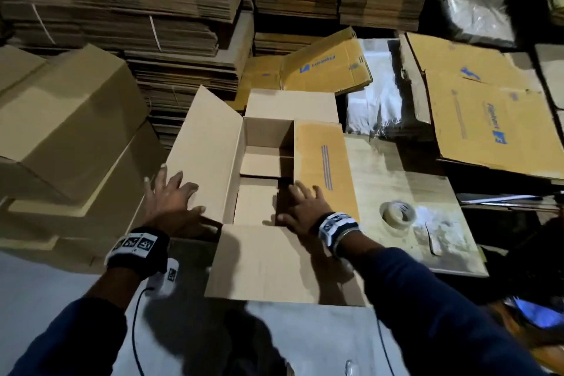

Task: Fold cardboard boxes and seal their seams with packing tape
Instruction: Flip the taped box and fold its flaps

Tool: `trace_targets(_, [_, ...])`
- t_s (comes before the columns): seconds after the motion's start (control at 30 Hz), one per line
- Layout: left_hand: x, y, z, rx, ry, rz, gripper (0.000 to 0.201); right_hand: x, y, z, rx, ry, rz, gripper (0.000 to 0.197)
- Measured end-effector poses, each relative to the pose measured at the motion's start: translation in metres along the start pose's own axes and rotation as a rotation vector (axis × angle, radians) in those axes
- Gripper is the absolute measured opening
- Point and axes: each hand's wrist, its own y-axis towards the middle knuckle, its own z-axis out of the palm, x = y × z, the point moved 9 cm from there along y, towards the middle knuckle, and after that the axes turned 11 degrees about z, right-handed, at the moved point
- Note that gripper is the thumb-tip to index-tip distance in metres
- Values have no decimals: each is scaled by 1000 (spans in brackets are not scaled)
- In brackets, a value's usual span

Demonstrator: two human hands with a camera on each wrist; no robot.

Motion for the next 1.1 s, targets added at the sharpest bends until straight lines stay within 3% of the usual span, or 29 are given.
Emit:
trace_targets(0.07, [-10, -14, 13, 75, 81, 139, 84, -33, -20, -29, -232, 65, -18, 53])
trace_targets(0.17, [-36, -43, 53, 223, 24, 445, 112, -102, -71, -76, -625, 200, -21, 32])
trace_targets(0.3, [-85, -66, 72, 265, 58, 615, 117, -217, -121, -76, -787, 368, 273, 22])
trace_targets(0.37, [-109, -63, 68, 227, 60, 660, 106, -264, -126, -53, -710, 412, 446, 30])
trace_targets(0.47, [-134, -48, 66, 204, -39, 652, 85, -302, -115, 10, -346, 322, 644, 47])
trace_targets(0.53, [-130, -31, 50, 23, -208, 505, 68, -303, -108, 49, -121, 274, 653, 57])
trace_targets(0.6, [-109, -9, 45, -66, -485, 232, 77, -292, -100, 71, -18, 243, 596, 57])
trace_targets(0.67, [-90, 14, 45, -87, -533, -31, 85, -284, -95, 77, 38, 221, 610, 53])
trace_targets(0.73, [-87, 36, 55, 10, -404, -124, 104, -278, -87, 76, 97, 252, 647, 46])
trace_targets(0.8, [-89, 49, 75, 154, -297, -161, 120, -270, -77, 67, 128, 312, 646, 38])
trace_targets(0.87, [-88, 57, 90, 199, -210, -166, 123, -266, -61, 52, 79, 348, 644, 35])
trace_targets(1.0, [-78, 81, 99, 165, -199, -151, 121, -244, -5, 19, 15, 445, 575, 45])
trace_targets(1.1, [-57, 119, 88, 63, -233, -170, 111, -234, 61, -1, 36, 565, 553, 56])
